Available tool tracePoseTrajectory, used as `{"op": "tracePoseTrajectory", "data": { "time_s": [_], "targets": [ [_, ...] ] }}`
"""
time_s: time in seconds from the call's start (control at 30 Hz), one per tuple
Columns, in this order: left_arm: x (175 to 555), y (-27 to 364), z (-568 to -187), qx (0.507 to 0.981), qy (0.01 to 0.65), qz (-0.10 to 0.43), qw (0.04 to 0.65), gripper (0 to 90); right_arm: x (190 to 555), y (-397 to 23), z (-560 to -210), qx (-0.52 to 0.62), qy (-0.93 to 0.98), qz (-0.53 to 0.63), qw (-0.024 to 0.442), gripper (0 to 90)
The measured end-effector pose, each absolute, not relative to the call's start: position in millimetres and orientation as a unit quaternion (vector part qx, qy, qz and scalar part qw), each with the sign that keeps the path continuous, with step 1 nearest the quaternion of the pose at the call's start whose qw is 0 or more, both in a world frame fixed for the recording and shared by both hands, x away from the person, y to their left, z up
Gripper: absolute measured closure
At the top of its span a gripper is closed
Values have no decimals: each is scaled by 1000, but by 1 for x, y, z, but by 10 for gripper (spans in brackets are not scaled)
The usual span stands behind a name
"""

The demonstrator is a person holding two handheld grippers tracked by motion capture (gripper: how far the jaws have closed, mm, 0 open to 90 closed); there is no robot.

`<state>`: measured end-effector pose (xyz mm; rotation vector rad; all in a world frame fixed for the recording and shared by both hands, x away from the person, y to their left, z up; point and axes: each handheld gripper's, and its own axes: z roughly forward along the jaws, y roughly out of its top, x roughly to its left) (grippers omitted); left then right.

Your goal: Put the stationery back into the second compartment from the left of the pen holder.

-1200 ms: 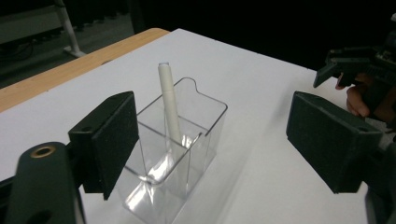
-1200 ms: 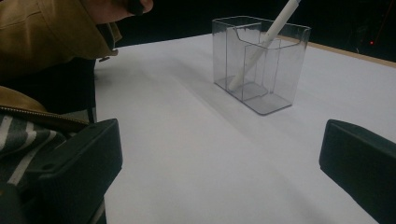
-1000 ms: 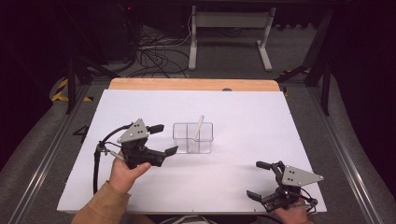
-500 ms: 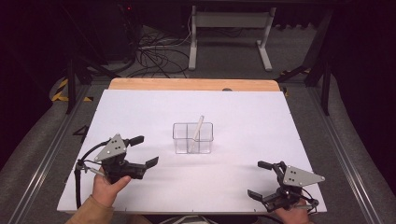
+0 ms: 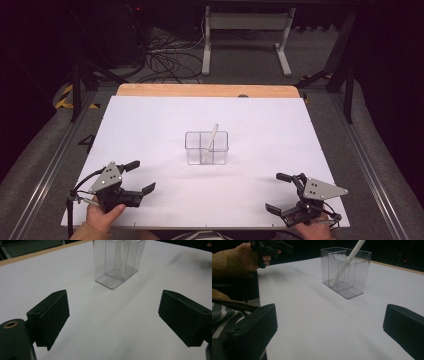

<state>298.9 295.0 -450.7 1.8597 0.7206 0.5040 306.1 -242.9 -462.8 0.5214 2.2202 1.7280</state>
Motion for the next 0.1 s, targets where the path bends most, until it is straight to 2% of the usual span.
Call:
{"op": "tracePoseTrajectory", "data": {
  "time_s": [0.1],
  "targets": [
    [299,299,-452,772,310,201,517,91,307,-243,-463,180,768,598,141,0]
  ]
}}
